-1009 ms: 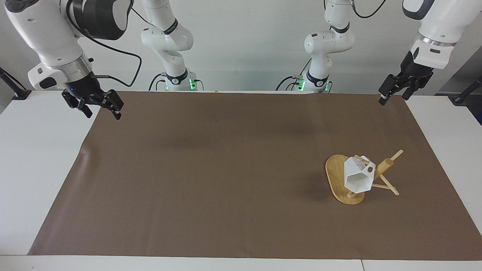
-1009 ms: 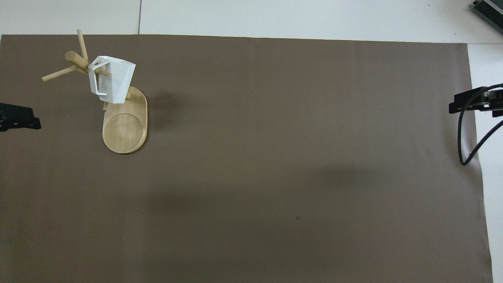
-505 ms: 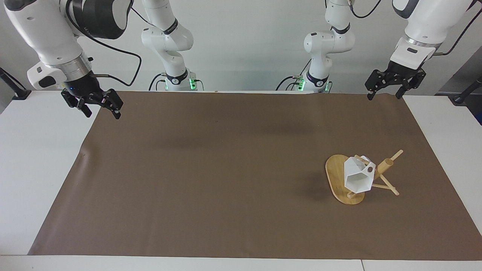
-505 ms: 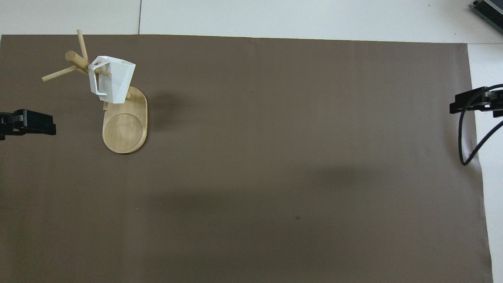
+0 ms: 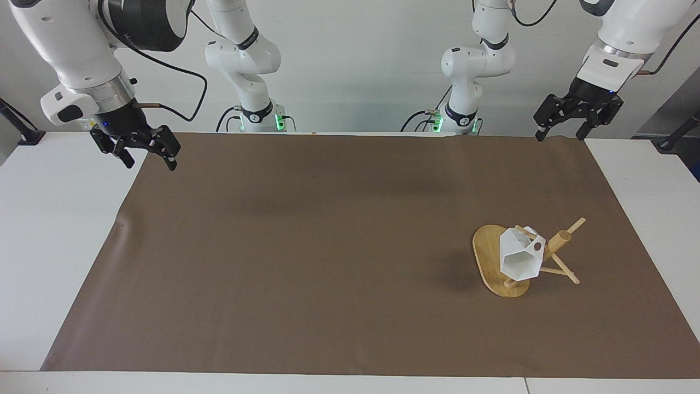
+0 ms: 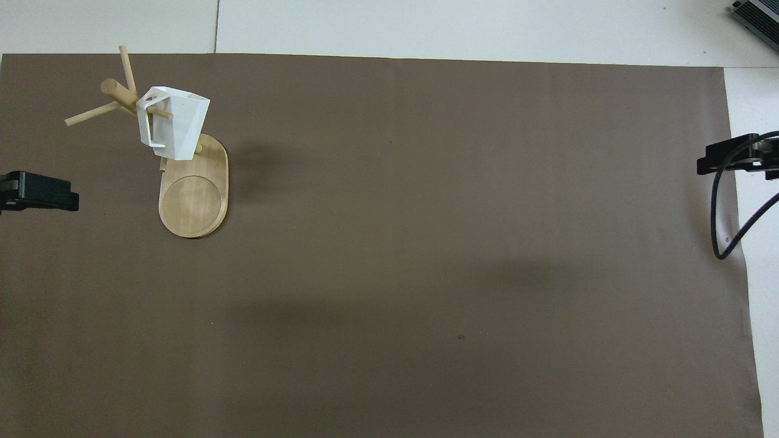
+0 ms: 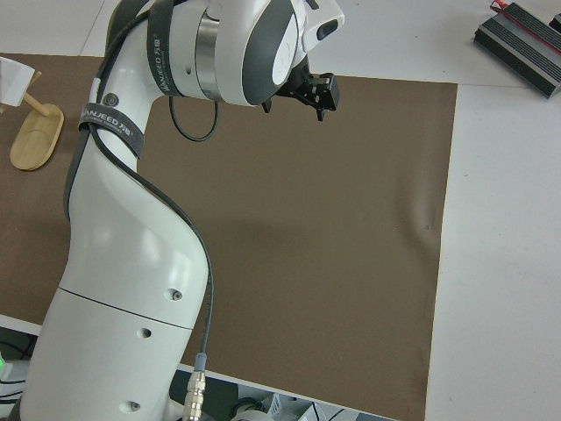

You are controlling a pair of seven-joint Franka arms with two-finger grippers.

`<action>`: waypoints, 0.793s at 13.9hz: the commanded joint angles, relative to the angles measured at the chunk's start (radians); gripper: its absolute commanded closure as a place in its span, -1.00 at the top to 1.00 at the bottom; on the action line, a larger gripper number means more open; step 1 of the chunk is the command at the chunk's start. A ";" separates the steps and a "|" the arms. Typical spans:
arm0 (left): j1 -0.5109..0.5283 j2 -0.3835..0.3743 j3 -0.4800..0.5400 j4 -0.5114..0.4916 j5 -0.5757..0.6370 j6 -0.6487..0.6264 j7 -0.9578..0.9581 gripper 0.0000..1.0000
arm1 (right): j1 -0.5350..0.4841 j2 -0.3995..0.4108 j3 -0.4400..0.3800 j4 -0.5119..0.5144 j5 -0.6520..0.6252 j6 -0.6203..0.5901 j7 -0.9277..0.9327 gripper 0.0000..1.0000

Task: Hang cup on rack

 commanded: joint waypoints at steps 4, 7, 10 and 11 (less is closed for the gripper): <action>0.001 0.010 -0.003 0.014 -0.004 -0.031 0.000 1.00 | -0.003 -0.022 0.004 -0.023 0.002 -0.004 -0.017 1.00; -0.001 0.002 -0.003 0.004 -0.005 -0.031 0.000 1.00 | -0.003 -0.022 0.004 -0.023 0.002 -0.005 -0.017 1.00; 0.001 0.001 -0.003 -0.002 -0.004 -0.032 0.000 1.00 | -0.003 -0.022 0.004 -0.023 0.002 -0.005 -0.017 1.00; 0.001 0.001 -0.003 -0.002 -0.004 -0.032 0.000 1.00 | -0.003 -0.022 0.004 -0.023 0.002 -0.005 -0.017 1.00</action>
